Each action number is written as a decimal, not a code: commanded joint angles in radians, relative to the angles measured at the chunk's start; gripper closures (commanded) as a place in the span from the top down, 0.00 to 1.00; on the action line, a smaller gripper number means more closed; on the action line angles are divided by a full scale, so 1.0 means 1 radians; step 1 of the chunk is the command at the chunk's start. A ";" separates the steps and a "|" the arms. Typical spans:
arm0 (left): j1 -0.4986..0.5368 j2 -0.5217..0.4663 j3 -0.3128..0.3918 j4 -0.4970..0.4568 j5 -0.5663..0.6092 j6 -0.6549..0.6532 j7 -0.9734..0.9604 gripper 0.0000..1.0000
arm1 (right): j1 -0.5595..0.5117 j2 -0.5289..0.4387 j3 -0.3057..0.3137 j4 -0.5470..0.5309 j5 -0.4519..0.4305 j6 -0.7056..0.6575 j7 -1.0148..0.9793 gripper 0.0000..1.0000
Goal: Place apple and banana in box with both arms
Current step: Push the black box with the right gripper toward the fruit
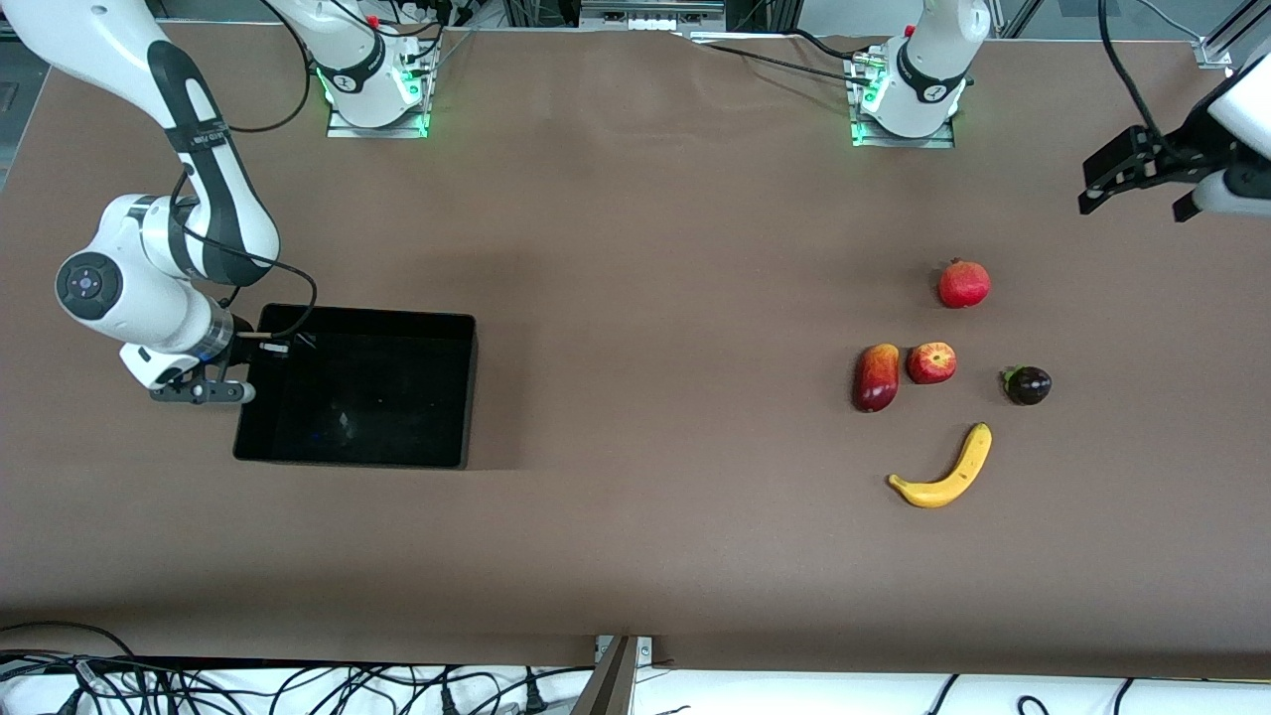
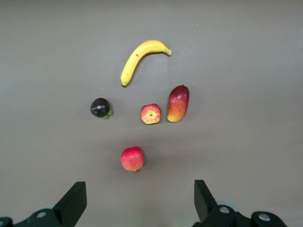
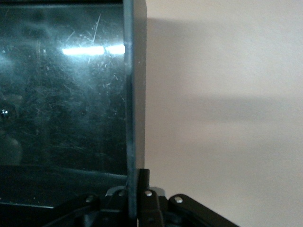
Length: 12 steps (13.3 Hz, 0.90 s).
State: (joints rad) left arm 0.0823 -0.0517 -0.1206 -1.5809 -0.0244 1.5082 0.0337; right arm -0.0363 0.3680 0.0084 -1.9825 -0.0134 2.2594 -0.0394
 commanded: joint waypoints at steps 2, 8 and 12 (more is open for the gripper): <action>0.007 -0.008 -0.014 -0.011 -0.029 -0.017 -0.027 1.00 | 0.079 0.000 0.096 0.209 0.160 -0.228 0.087 0.00; 0.008 0.023 -0.013 -0.037 -0.014 -0.022 -0.093 1.00 | 0.439 0.129 0.094 0.379 0.196 -0.216 0.563 0.00; 0.017 0.020 -0.007 -0.051 -0.012 -0.032 -0.095 1.00 | 0.614 0.247 0.088 0.472 0.187 -0.118 0.758 0.00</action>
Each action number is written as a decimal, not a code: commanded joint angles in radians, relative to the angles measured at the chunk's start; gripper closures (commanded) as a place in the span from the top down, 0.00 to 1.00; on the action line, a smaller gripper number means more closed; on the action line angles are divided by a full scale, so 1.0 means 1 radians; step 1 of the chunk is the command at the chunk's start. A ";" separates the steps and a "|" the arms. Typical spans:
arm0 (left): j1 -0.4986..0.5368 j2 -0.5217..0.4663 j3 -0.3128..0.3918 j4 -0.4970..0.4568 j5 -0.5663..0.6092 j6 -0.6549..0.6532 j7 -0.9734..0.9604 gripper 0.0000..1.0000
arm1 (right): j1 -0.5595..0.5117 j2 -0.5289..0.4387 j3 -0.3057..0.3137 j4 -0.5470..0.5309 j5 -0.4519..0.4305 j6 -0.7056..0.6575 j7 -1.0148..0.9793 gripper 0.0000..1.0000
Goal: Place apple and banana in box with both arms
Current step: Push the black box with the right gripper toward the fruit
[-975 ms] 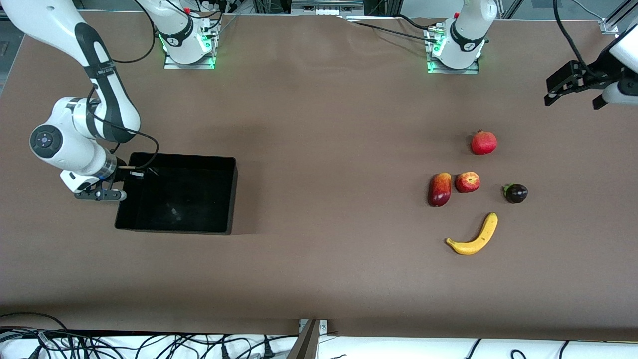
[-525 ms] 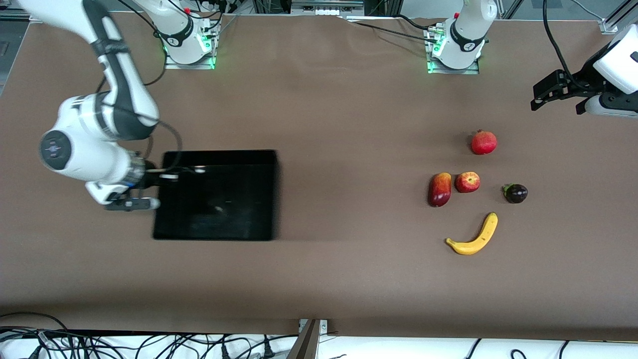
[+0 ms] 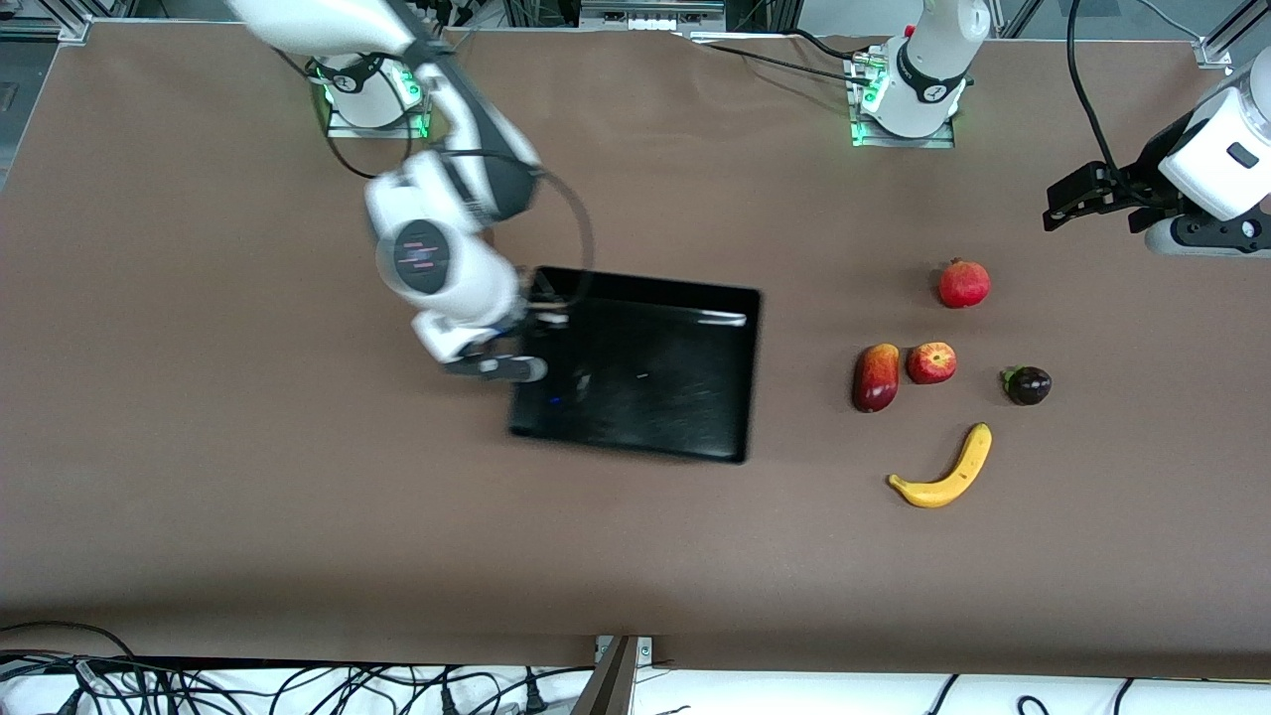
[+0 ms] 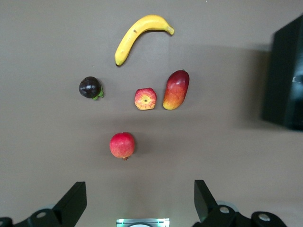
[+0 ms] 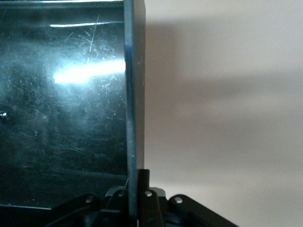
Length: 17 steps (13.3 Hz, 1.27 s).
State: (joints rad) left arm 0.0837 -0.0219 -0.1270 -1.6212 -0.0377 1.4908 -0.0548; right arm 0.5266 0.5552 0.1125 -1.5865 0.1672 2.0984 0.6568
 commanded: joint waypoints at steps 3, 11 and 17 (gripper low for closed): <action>0.031 -0.015 0.006 -0.006 0.001 -0.029 0.001 1.00 | 0.159 0.120 -0.033 0.077 -0.040 0.170 0.096 0.00; 0.038 -0.016 0.003 0.003 0.002 -0.023 0.003 1.00 | 0.270 0.183 -0.056 0.076 -0.129 0.205 0.098 0.00; 0.038 -0.006 0.004 -0.003 0.002 -0.024 0.010 1.00 | 0.282 0.232 -0.066 0.076 -0.132 0.388 0.121 1.00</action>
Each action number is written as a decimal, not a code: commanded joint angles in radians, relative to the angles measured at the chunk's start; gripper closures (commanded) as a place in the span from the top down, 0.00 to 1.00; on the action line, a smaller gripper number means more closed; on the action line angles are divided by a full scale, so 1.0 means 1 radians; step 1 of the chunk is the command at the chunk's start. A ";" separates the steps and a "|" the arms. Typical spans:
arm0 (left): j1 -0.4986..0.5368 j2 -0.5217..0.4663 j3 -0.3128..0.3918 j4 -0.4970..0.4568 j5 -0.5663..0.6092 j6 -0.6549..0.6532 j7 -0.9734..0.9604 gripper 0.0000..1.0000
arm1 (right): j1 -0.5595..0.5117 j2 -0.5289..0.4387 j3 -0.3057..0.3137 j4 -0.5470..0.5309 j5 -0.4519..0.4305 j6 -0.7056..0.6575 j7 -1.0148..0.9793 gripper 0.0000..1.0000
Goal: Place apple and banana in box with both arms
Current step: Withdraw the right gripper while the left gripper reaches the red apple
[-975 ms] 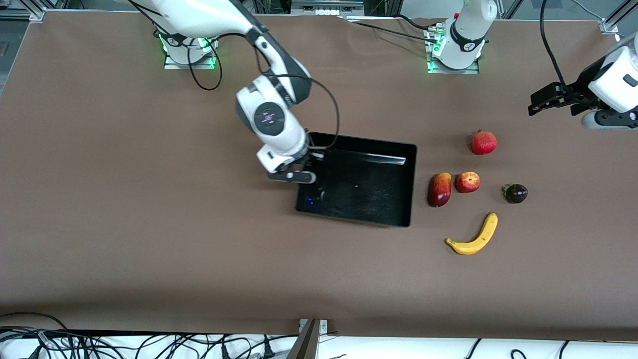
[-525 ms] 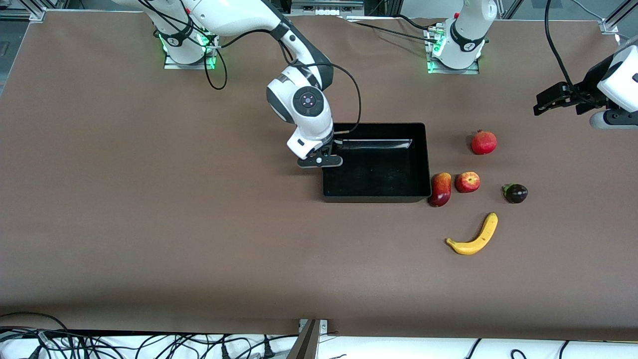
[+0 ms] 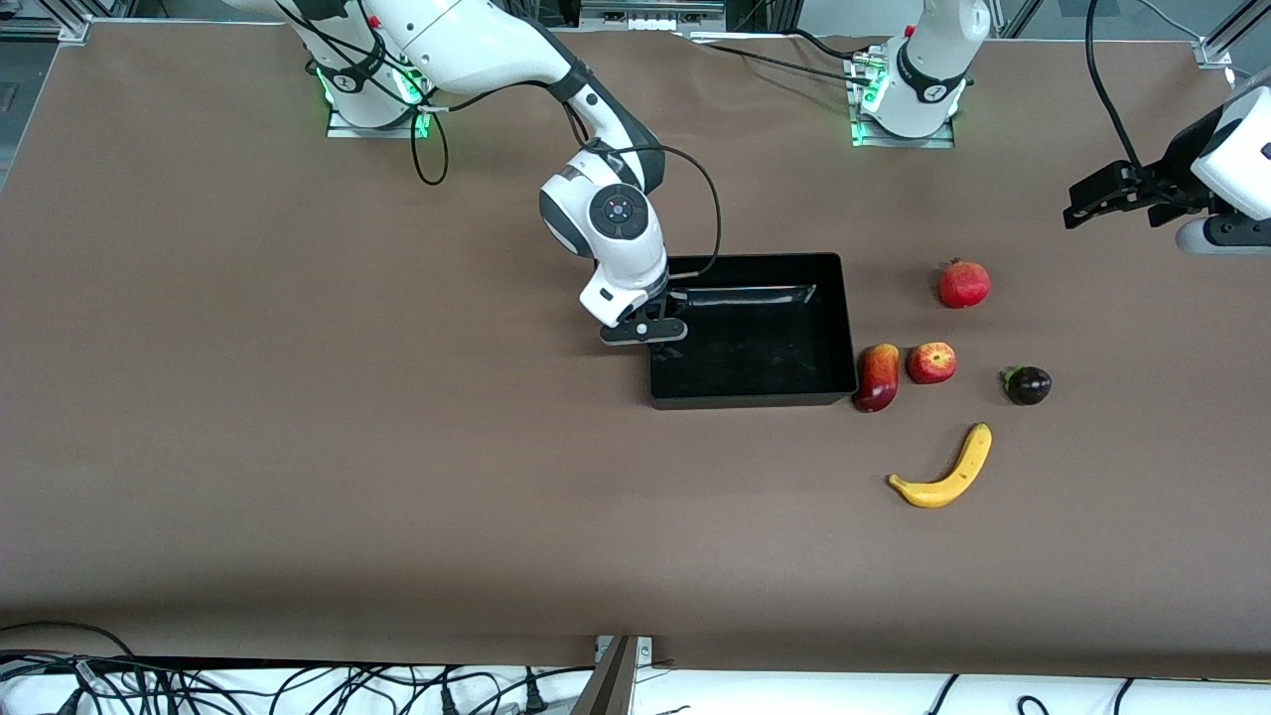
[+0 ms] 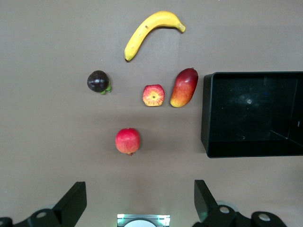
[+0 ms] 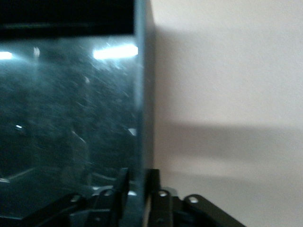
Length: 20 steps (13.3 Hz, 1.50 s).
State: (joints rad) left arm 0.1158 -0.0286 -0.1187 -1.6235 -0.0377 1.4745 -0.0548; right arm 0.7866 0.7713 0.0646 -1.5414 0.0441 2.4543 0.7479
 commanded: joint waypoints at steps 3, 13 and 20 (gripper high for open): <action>0.005 0.033 -0.003 -0.013 0.005 0.004 0.016 1.00 | 0.020 -0.067 -0.034 0.032 -0.009 -0.062 0.025 1.00; 0.001 0.183 -0.004 -0.442 0.079 0.712 0.138 1.00 | 0.014 -0.414 -0.429 0.032 0.045 -0.596 -0.344 1.00; -0.042 0.329 -0.007 -0.550 0.133 0.919 0.139 1.00 | -0.009 -0.449 -0.674 0.030 0.060 -0.670 -0.617 1.00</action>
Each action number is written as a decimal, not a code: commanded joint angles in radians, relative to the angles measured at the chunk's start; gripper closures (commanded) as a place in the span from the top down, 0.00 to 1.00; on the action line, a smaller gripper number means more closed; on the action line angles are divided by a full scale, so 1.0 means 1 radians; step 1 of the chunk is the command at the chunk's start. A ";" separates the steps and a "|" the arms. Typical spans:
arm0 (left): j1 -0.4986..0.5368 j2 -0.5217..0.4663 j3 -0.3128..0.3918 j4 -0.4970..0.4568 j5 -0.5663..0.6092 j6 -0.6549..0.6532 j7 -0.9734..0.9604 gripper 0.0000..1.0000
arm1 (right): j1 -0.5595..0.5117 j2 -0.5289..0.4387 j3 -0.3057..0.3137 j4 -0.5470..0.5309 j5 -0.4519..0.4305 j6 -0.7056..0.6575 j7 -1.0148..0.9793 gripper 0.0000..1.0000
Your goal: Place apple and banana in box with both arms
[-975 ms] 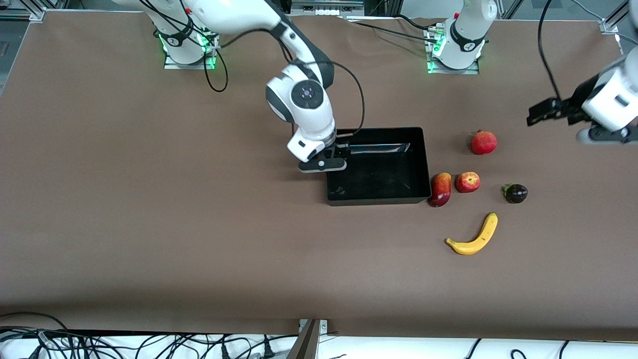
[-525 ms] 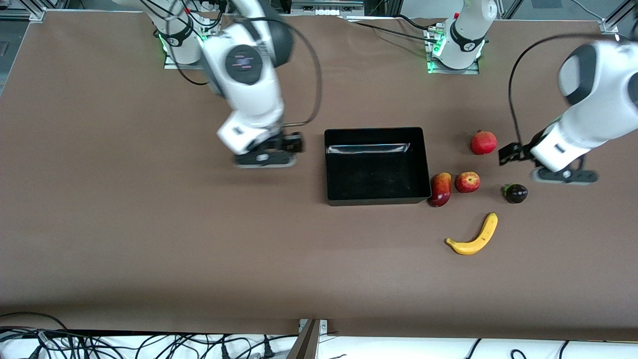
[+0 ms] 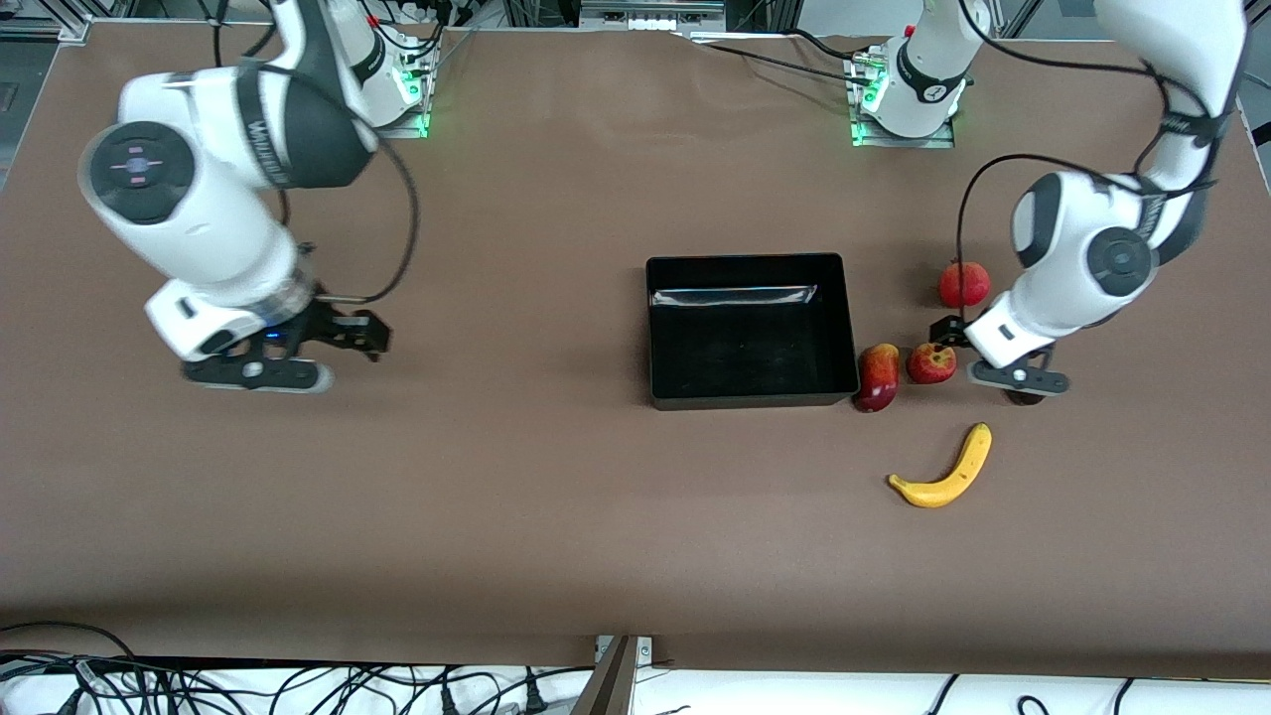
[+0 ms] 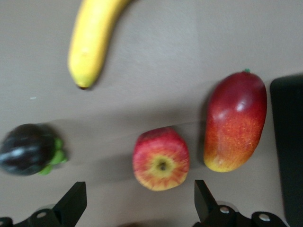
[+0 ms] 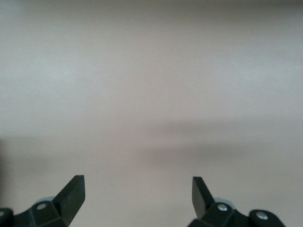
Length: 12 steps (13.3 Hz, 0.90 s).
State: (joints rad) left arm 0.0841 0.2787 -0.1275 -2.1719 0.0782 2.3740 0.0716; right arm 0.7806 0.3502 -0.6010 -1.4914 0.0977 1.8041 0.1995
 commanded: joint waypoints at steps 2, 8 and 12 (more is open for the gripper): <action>-0.018 0.037 0.000 -0.014 0.018 0.048 0.013 1.00 | -0.130 -0.071 0.035 -0.027 0.019 -0.028 -0.144 1.00; -0.023 0.103 0.003 -0.026 0.026 0.143 0.027 1.00 | -0.601 -0.235 0.412 -0.140 -0.108 -0.086 -0.247 1.00; -0.023 0.103 0.003 -0.026 0.029 0.133 0.042 0.45 | -0.738 -0.294 0.567 -0.245 -0.136 -0.005 -0.247 1.00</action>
State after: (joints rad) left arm 0.0655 0.3924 -0.1297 -2.1950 0.0795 2.5065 0.0910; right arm 0.0697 0.0922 -0.0705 -1.6835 -0.0199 1.7699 -0.0442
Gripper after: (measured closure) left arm 0.097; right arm 0.000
